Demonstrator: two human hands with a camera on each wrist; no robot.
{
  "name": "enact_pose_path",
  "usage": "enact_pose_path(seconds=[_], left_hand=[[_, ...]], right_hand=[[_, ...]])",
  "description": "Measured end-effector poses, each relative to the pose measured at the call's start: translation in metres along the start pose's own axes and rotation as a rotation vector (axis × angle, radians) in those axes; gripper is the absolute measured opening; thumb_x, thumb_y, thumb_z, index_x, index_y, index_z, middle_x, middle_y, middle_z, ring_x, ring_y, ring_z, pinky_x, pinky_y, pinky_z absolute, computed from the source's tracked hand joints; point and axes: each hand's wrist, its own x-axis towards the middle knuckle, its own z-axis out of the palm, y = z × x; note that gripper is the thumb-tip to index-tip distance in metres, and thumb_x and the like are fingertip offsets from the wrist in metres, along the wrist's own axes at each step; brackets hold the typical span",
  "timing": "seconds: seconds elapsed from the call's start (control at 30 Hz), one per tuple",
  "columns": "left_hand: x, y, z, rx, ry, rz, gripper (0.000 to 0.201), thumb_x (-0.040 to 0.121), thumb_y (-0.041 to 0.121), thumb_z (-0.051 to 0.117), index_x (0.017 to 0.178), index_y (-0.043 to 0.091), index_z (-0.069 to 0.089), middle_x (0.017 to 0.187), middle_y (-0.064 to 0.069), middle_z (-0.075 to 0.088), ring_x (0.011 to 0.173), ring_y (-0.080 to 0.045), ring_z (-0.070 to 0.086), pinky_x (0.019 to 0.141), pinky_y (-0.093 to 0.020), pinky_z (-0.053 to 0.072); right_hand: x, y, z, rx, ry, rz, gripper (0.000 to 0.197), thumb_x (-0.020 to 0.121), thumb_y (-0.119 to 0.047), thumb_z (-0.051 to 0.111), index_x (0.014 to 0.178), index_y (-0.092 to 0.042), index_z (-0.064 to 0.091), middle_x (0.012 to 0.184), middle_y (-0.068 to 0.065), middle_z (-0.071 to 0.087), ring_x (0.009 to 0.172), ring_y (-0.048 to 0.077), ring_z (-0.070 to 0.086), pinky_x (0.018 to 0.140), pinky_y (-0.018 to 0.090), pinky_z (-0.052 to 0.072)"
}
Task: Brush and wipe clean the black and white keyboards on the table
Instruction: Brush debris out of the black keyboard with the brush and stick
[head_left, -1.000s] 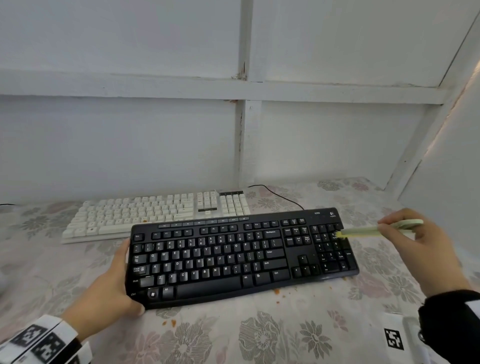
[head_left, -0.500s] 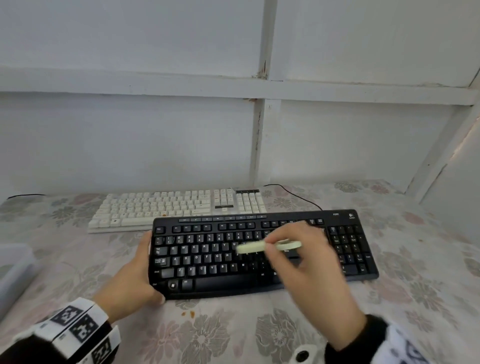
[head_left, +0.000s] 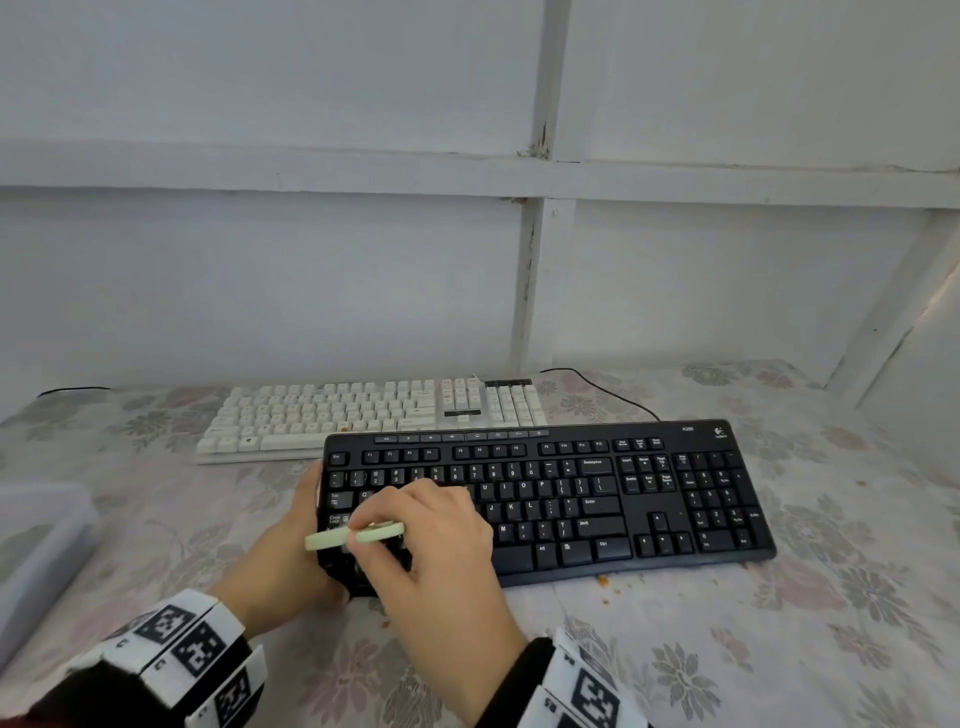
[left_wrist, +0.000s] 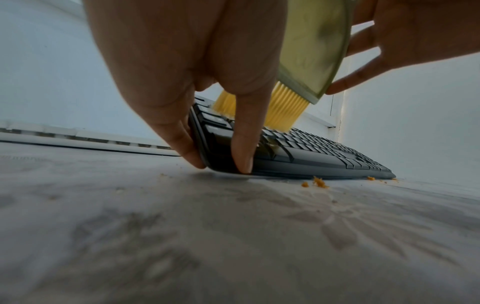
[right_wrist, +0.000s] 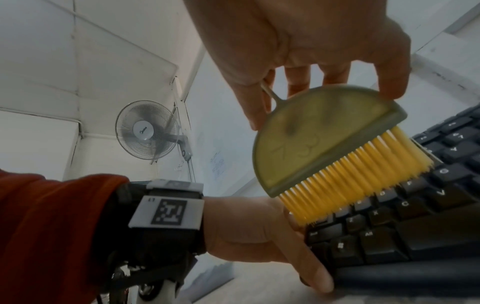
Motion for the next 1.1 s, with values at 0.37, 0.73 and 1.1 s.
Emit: enact_pose_path(seconds=[0.37, 0.73, 1.1], left_hand=[[-0.002, 0.005, 0.0, 0.008, -0.017, 0.0, 0.108, 0.073, 0.014, 0.073, 0.143, 0.036, -0.006, 0.101, 0.012, 0.06, 0.085, -0.004, 0.063, 0.068, -0.02, 0.049], [-0.002, 0.007, -0.001, -0.006, -0.041, -0.063, 0.122, 0.058, -0.002, 0.071, 0.14, 0.046, -0.005, 0.096, 0.002, 0.064, 0.081, -0.013, 0.065, 0.069, -0.031, 0.054], [-0.005, 0.012, -0.003, -0.016, -0.054, -0.067, 0.12, 0.06, -0.006, 0.07, 0.138, 0.047, -0.005, 0.096, 0.005, 0.061, 0.081, -0.01, 0.063, 0.064, -0.021, 0.048]], right_hand=[[0.001, 0.001, 0.01, -0.095, -0.026, 0.006, 0.039, 0.081, -0.054, 0.028, 0.1, -0.036, 0.057, 0.1, -0.014, 0.05, 0.102, 0.003, 0.037, 0.097, 0.023, 0.016], [-0.005, 0.006, 0.0, -0.269, 0.133, 0.021, 0.006, 0.089, -0.037, 0.049, 0.087, -0.036, 0.055, 0.089, -0.016, 0.051, 0.088, 0.011, 0.044, 0.081, 0.034, 0.026], [-0.007, 0.004, -0.019, -0.171, 0.002, 0.135, 0.009, 0.095, -0.04, 0.047, 0.092, -0.036, 0.055, 0.096, -0.018, 0.049, 0.096, 0.002, 0.035, 0.086, 0.027, 0.023]])
